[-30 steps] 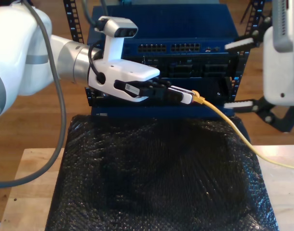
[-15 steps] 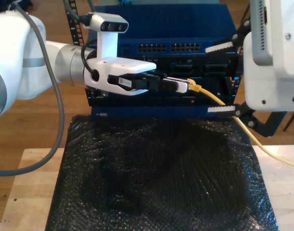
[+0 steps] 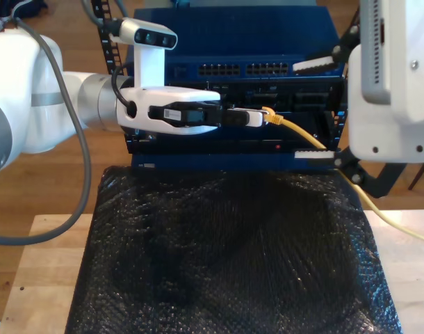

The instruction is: Grab the cable and plug it in

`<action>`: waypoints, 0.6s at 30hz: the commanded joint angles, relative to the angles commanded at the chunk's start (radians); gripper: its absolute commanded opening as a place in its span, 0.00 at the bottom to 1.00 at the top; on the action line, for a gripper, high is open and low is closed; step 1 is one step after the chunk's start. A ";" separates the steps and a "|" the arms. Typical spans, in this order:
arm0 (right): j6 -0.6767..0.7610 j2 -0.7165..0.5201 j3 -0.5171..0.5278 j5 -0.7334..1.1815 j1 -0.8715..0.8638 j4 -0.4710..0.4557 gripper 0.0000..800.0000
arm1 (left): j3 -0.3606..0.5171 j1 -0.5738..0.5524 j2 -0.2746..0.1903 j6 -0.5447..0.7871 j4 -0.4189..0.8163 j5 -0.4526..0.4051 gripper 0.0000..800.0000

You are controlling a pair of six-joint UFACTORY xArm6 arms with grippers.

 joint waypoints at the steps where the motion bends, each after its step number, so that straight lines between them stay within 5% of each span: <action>1: 0.000 0.000 0.005 -0.012 0.006 0.000 0.99 | 0.000 0.000 0.000 0.000 0.000 0.003 0.01; 18: -0.009 -0.002 0.083 -0.245 0.175 -0.011 0.98 | 0.018 0.014 0.012 -0.026 -0.032 0.031 0.01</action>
